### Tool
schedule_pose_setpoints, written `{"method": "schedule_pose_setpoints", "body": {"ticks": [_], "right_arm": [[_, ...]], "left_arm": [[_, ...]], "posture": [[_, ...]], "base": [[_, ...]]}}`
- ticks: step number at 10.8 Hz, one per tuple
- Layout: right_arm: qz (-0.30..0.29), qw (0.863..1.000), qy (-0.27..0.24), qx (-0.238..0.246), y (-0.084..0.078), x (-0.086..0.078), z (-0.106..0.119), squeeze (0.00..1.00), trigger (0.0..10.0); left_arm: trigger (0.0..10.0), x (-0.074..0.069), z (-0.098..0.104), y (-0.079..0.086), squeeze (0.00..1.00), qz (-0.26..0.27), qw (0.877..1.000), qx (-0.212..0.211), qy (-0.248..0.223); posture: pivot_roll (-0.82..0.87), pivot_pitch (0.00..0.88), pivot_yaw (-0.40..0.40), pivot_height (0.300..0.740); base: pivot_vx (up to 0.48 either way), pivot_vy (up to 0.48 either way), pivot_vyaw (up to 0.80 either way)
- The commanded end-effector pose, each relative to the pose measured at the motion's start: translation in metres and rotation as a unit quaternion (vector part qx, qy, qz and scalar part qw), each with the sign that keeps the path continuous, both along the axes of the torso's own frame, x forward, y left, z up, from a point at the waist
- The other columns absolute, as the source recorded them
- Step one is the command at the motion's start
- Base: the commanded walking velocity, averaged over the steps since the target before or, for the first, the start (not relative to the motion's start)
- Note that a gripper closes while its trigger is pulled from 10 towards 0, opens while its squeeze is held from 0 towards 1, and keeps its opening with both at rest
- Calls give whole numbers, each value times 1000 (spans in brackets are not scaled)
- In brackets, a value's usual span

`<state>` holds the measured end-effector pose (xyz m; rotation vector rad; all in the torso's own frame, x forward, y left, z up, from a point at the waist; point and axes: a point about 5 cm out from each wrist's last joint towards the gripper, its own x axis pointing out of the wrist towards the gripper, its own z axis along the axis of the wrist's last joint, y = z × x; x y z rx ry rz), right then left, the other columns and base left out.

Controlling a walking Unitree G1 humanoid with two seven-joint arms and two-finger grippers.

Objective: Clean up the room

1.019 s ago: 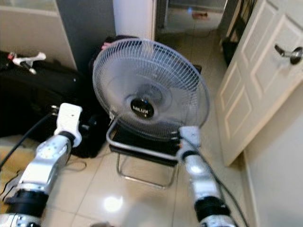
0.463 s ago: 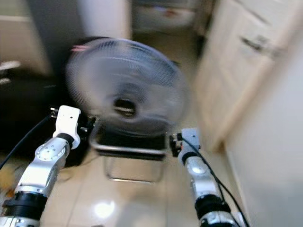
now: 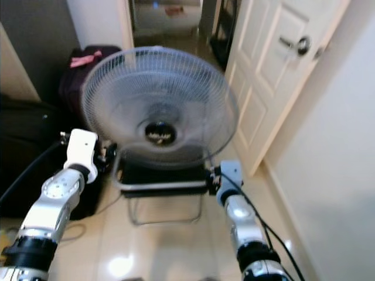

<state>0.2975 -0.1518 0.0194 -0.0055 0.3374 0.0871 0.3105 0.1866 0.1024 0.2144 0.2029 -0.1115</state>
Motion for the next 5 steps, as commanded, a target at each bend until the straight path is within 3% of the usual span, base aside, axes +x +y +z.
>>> {"method": "schedule_pose_setpoints", "body": {"ticks": [1,5], "right_arm": [[-1,1000,-23,-4,-4,4,8,0,10000],[31,996,-84,-3,10,10,40,0,10000]], "left_arm": [[10000,1,0,-4,0,-4,1000,-4,0],[10000,-1,0,-7,0,-15,1000,12,-20]], "posture": [[8,0,-14,740],[5,0,-13,740]], "base": [[0,0,0],[0,0,0]]}}
